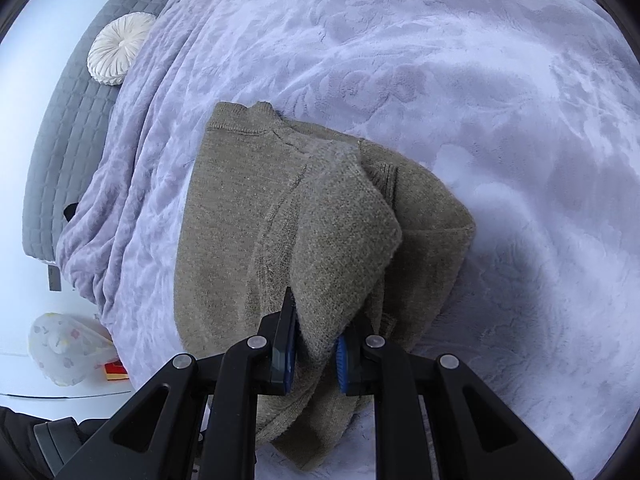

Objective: Fold small clothes

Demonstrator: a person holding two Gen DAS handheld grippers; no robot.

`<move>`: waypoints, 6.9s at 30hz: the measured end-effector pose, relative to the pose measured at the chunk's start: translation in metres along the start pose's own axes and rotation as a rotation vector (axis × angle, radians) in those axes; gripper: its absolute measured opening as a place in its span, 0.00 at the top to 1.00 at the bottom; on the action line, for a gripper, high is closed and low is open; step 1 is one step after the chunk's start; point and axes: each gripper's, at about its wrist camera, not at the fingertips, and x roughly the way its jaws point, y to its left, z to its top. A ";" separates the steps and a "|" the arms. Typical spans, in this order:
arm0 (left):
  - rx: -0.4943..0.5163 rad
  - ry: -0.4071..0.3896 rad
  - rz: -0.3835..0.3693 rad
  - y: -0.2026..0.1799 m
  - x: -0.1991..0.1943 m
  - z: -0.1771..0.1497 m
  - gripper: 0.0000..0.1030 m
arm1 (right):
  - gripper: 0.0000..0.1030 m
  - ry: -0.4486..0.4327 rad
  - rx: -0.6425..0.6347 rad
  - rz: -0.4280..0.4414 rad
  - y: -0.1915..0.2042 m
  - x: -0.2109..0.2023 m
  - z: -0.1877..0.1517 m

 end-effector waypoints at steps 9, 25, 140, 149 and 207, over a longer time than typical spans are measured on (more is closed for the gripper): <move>-0.002 0.010 -0.017 0.005 0.015 -0.004 0.88 | 0.83 0.015 0.023 -0.024 -0.009 0.014 -0.001; 0.076 -0.104 -0.212 0.033 -0.034 -0.036 0.14 | 0.53 -0.089 0.039 -0.107 -0.008 -0.031 -0.010; -0.104 -0.130 -0.318 0.166 -0.052 -0.098 0.70 | 0.63 -0.200 0.211 -0.115 0.123 -0.008 -0.130; -0.169 -0.056 -0.331 0.190 -0.016 -0.124 0.26 | 0.64 -0.183 0.282 -0.139 0.101 0.013 -0.162; -0.076 -0.042 -0.309 0.097 -0.043 -0.151 0.60 | 0.64 -0.141 0.052 -0.190 0.185 0.027 -0.244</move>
